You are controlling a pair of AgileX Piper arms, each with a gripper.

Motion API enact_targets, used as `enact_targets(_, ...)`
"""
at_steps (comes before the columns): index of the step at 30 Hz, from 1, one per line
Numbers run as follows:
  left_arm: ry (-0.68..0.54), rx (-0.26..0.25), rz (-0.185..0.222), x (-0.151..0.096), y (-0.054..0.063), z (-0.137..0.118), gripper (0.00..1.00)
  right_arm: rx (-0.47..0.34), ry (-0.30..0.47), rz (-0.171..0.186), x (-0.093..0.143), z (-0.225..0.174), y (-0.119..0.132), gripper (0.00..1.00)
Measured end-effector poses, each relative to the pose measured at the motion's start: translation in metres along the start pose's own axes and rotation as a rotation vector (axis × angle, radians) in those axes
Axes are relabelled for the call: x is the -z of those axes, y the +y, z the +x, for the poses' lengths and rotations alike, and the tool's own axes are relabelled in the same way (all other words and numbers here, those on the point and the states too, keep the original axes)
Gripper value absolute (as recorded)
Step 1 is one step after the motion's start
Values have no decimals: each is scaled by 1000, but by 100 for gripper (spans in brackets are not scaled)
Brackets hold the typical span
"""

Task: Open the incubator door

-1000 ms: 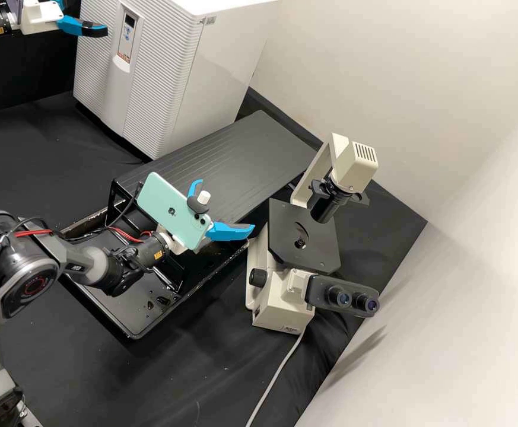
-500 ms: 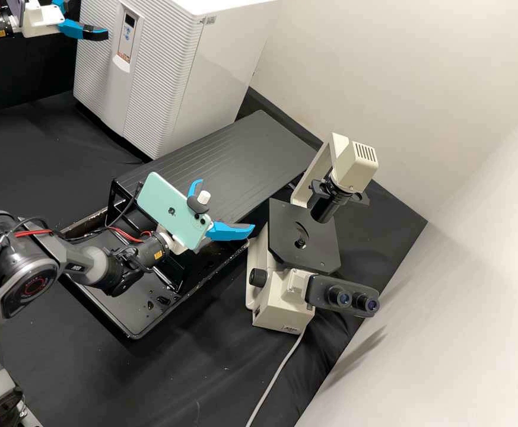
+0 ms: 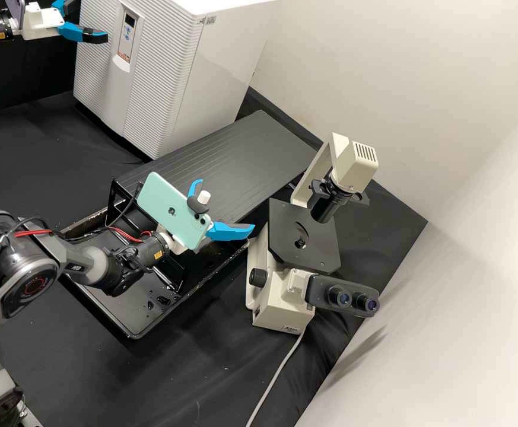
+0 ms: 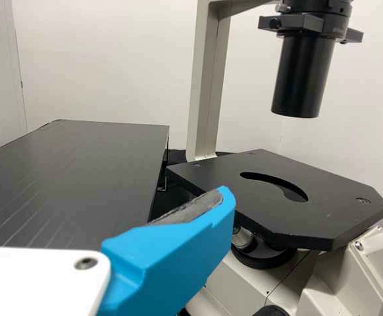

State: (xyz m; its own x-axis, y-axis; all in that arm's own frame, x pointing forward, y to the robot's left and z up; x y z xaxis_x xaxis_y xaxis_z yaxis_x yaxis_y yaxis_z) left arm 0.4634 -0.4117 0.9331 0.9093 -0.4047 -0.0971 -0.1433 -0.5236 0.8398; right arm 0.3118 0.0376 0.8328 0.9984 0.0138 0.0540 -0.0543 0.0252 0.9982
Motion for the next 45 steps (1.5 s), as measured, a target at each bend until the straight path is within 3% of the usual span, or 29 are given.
enact_targets(24,6,24,-15,-1,-9,-4,0,0,0,0,0,0,0,100)
enact_targets(45,9,24,-13,-1,-7,-6,0,0,0,0,0,0,0,100)
